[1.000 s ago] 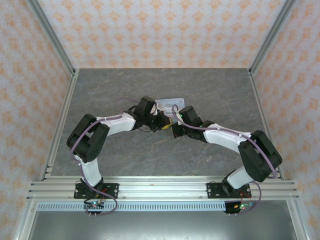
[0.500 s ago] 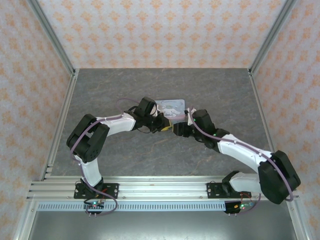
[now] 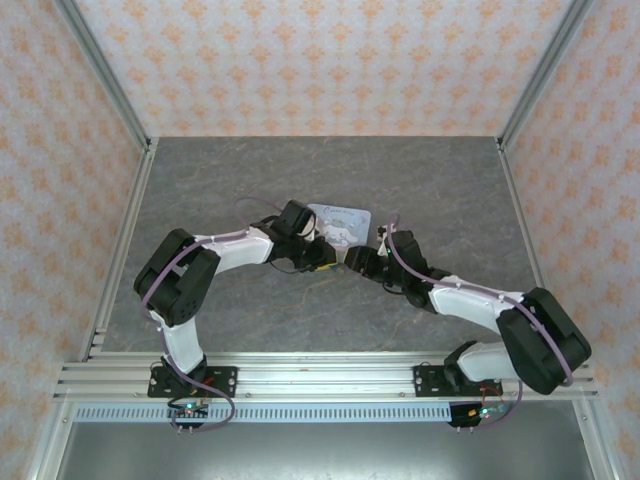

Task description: Unlock a padlock with a key

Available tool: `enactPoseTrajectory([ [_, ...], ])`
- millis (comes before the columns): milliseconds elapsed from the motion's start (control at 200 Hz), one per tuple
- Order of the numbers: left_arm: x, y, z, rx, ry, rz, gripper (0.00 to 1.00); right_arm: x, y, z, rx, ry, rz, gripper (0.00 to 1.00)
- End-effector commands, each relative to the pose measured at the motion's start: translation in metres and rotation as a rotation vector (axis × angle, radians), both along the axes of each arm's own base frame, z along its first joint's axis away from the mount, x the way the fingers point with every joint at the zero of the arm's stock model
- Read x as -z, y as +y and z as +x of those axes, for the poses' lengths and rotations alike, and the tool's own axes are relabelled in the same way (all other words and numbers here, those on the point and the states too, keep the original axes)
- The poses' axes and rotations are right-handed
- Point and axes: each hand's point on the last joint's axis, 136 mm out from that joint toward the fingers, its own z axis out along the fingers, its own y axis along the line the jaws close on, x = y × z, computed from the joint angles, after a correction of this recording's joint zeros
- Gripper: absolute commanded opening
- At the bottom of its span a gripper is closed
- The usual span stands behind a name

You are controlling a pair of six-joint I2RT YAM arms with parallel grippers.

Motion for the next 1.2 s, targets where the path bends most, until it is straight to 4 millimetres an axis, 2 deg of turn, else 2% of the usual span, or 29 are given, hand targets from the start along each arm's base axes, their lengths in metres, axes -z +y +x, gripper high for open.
enactPoseTrajectory([
  [0, 0.014, 0.006, -0.018, 0.022, 0.066, 0.039, 0.29, -0.008, 0.005, 0.007, 0.044, -0.004, 0.089, 0.51],
  [150, 0.007, 0.006, -0.02, 0.024, 0.056, 0.028, 0.4, -0.003, 0.004, 0.007, 0.056, 0.006, 0.094, 0.53],
  [485, -0.032, 0.015, -0.024, 0.019, -0.016, 0.015, 0.65, 0.006, 0.013, 0.018, 0.052, 0.019, 0.088, 0.53],
  [681, -0.05, 0.028, -0.022, -0.016, -0.059, 0.031, 0.77, 0.002, 0.018, 0.041, 0.063, -0.015, 0.05, 0.53],
  [941, -0.065, 0.047, -0.005, -0.096, -0.147, 0.098, 0.84, -0.012, 0.023, 0.075, 0.065, -0.037, 0.035, 0.53],
  [1056, -0.073, 0.058, 0.007, -0.151, -0.186, 0.124, 0.91, -0.016, 0.025, 0.07, 0.038, -0.033, 0.053, 0.52],
  [1121, -0.077, 0.065, 0.016, -0.177, -0.207, 0.142, 0.98, -0.012, 0.021, 0.063, 0.036, -0.027, 0.047, 0.51],
  [1191, -0.081, 0.07, 0.025, -0.196, -0.219, 0.155, 1.0, -0.005, 0.016, 0.056, 0.03, -0.024, 0.022, 0.51],
])
